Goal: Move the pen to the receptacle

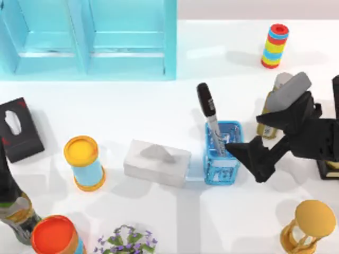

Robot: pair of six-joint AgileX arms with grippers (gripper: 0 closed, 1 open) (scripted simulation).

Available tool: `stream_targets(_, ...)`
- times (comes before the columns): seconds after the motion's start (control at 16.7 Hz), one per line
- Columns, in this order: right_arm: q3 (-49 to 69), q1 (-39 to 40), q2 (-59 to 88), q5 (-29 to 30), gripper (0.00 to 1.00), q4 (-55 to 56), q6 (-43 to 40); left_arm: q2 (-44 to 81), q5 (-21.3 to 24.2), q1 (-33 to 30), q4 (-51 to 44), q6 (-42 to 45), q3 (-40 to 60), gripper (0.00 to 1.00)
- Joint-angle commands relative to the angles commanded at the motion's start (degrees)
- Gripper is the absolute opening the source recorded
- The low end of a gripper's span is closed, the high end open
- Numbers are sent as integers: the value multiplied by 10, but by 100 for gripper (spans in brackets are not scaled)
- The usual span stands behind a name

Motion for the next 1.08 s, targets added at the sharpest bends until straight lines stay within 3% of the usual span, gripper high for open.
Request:
stream_targets(0.54,80,72,201,61,100,140,48,0,0,0,0,0,0,100)
stream_targets(0.9,89,74,220,66,100,153,51,0,0,0,0,0,0,100)
stream_targets(1.08,89,74,220,66,77,153,51,0,0,0,0,0,0,100)
